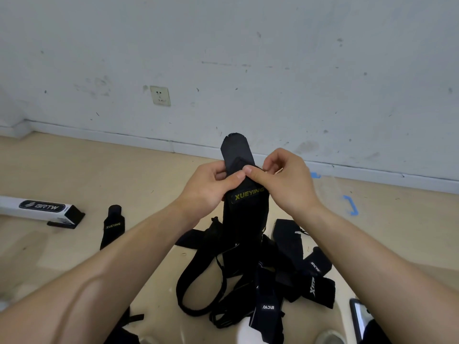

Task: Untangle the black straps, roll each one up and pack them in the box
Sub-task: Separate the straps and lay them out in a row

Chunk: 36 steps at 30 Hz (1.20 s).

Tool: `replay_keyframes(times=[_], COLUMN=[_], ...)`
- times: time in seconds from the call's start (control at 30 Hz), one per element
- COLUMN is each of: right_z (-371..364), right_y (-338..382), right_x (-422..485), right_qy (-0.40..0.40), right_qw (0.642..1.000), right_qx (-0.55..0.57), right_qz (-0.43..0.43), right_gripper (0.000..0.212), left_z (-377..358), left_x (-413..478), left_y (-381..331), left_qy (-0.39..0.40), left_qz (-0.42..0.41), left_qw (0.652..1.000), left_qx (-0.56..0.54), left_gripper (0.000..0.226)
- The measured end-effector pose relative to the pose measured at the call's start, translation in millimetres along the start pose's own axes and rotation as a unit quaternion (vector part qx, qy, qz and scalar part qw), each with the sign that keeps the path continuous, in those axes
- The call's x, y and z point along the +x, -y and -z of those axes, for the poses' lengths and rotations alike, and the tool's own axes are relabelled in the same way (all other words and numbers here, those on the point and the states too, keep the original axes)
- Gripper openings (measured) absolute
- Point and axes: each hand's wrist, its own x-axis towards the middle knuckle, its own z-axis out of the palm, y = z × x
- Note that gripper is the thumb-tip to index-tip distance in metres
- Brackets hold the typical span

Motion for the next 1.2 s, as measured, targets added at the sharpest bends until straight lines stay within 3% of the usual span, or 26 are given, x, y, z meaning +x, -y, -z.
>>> replay_keyframes(times=[0.1,0.27,0.4,0.53,0.63,0.77,0.9,1.0,1.2], right_z=[-8,-18,-32,-41,-44,-54,-72,-91,-134], right_y=[-3,-9,-15,-25,-31,-25,-10,-7,-55], right_x=[-3,-11,-21,-31,-39,-49,-52,-60,-86], right_qy=[0.019,0.193,0.226,0.25,0.28,0.294,0.263,0.281,0.394], right_qw=[0.999,0.972,0.956,0.95,0.943,0.944,0.952,0.944,0.868], right_qx=[0.033,0.12,0.17,0.154,0.135,0.11,0.131,0.145,0.191], right_qz=[-0.036,-0.058,-0.075,-0.107,-0.122,-0.099,-0.089,-0.097,-0.234], right_gripper=[0.036,0.048,0.043,0.05,0.049,0.025,0.018,0.021,0.037], left_z=[1,2,2,10,23,48,68,86,151], left_x=[3,4,2,5,9,5,-12,-18,-7], left_y=[-3,-7,-13,-15,-15,-11,2,16,54], left_qy=[-0.016,-0.065,-0.102,-0.148,-0.195,-0.193,-0.161,-0.216,-0.331], left_qz=[0.011,0.039,0.055,0.053,0.059,0.074,0.052,0.053,0.107], left_qw=[1.0,0.992,0.969,0.96,0.955,0.963,0.985,0.971,0.931], left_qx=[-0.014,-0.104,-0.22,-0.234,-0.217,-0.172,0.029,0.093,0.105], left_gripper=[0.021,0.026,0.029,0.028,0.03,0.027,0.041,0.038,0.044])
